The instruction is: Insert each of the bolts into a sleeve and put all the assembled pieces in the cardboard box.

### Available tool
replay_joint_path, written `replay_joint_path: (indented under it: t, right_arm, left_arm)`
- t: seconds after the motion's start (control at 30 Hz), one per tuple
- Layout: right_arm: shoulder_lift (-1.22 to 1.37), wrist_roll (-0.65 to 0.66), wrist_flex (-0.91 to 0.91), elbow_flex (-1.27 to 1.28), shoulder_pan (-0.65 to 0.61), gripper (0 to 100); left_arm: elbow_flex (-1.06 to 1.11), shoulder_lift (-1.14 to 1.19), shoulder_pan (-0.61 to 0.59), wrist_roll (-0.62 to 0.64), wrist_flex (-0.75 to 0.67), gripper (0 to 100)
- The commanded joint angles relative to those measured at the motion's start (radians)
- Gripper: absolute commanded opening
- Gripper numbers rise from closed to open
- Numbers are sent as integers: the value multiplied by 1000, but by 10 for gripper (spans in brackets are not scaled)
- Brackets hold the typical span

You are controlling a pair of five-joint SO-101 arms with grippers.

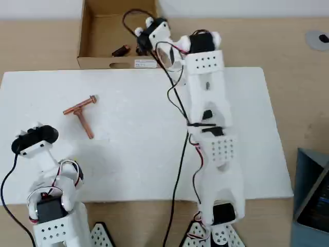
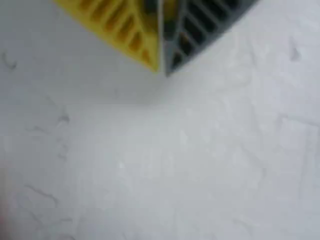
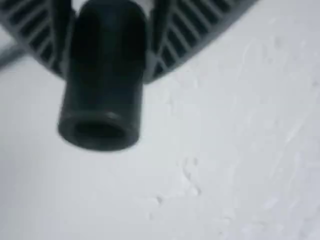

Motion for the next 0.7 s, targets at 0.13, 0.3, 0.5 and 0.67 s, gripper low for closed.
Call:
replay_joint_path:
  t: [0.13, 0.3, 0.5, 0.67]
  right_arm:
    - [-473, -75, 23, 268, 5, 10]
    - [-746, -123, 23, 498, 5, 10]
    - [-1055, -230, 20, 811, 25, 10]
    - [-1237, -318, 9, 1041, 125, 10]
  left_arm:
    - [-2, -5, -3, 0, -6, 5]
    - [-2, -5, -3, 2, -6, 5]
    - [-2, -5, -3, 0, -6, 5]
    - [-2, -5, -3, 2, -6, 5]
